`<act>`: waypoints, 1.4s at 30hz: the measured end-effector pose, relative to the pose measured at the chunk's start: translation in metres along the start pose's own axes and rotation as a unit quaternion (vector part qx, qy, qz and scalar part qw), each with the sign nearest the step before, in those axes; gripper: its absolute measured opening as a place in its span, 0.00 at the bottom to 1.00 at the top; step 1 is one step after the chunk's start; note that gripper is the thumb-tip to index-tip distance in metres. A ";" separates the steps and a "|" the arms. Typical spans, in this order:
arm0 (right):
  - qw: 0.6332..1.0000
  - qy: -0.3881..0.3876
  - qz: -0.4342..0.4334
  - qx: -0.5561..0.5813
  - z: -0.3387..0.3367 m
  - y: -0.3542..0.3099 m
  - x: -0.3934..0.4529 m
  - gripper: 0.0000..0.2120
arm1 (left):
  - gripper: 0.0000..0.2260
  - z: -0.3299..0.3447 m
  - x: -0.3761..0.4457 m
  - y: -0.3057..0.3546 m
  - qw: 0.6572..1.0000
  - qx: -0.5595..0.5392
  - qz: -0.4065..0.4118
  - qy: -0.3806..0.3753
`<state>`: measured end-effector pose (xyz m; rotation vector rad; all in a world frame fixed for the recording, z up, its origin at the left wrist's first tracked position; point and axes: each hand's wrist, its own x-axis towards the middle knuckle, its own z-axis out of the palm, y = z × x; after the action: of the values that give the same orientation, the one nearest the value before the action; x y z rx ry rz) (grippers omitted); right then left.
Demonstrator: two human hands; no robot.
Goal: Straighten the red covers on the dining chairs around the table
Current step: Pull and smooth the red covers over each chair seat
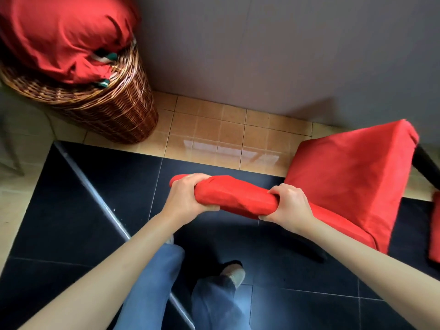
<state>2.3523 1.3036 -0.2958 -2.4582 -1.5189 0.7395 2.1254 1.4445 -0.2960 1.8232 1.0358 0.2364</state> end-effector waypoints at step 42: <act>0.963 0.164 0.124 0.175 -0.168 0.095 -0.165 0.38 | 0.22 0.050 -0.004 0.281 0.850 0.418 0.289 -0.138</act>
<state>2.4498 1.1345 -0.1329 -2.3689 -0.8896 0.5427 2.3047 1.3667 -0.0879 2.8440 0.3411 -0.1651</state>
